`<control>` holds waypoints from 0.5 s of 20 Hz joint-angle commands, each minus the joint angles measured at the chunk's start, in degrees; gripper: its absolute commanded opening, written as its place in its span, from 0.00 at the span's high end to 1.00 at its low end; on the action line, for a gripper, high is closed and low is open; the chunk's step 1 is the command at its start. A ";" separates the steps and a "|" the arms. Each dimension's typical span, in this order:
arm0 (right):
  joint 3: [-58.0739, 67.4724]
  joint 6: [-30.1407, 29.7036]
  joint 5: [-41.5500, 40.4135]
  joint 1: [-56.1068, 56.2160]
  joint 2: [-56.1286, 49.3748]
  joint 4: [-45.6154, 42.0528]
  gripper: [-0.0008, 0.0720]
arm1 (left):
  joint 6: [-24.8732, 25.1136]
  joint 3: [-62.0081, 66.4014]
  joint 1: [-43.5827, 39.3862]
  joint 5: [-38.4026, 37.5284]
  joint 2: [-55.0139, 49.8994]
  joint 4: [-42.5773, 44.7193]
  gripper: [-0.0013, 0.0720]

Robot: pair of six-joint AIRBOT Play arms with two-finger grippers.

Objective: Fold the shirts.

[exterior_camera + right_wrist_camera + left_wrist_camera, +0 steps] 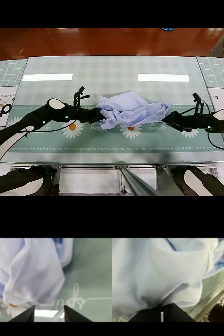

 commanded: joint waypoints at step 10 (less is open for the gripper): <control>24.48 -4.00 1.97 7.19 -14.08 4.57 0.96 | 0.35 10.29 7.91 -5.29 2.95 0.22 0.96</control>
